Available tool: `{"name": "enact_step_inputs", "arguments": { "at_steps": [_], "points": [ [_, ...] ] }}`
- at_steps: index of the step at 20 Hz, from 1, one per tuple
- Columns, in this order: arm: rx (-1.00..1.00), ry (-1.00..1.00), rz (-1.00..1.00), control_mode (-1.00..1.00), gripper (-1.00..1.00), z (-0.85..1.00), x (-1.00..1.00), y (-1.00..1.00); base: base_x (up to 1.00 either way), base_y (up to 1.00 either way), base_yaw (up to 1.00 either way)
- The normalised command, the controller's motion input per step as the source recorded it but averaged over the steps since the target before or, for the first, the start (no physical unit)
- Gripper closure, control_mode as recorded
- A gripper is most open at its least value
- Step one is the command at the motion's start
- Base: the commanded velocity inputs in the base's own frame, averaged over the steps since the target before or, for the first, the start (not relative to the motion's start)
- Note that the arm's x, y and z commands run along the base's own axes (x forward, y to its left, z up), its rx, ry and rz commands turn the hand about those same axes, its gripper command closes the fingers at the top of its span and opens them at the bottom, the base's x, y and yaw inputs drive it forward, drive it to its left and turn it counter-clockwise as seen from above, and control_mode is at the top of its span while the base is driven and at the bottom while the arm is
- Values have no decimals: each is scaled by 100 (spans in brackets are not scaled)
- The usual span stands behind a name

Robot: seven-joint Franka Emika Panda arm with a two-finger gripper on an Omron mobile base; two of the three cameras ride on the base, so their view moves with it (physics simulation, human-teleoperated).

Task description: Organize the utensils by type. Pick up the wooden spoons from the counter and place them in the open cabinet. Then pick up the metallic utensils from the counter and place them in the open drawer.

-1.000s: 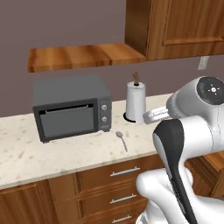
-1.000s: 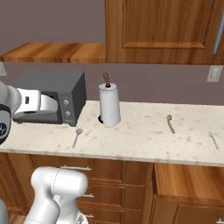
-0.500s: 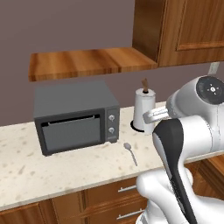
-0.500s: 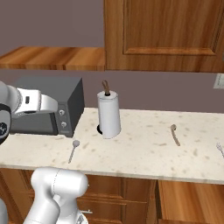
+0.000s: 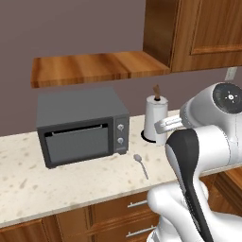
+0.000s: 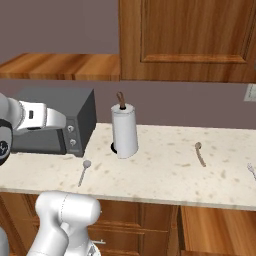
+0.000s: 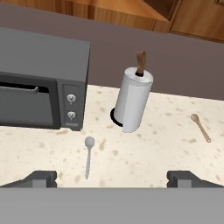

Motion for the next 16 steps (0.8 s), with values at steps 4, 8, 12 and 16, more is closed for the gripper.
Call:
{"name": "enact_step_inputs", "arguments": {
  "at_steps": [4,8,12,16],
  "points": [
    [0,0,0,100,-100,0,0,0,0,0,0],
    [0,0,0,100,-100,0,0,0,0,0,0],
    [0,0,0,100,-100,0,0,0,0,0,0],
    [0,0,0,100,-100,0,0,0,0,0,0]
  ]
}}
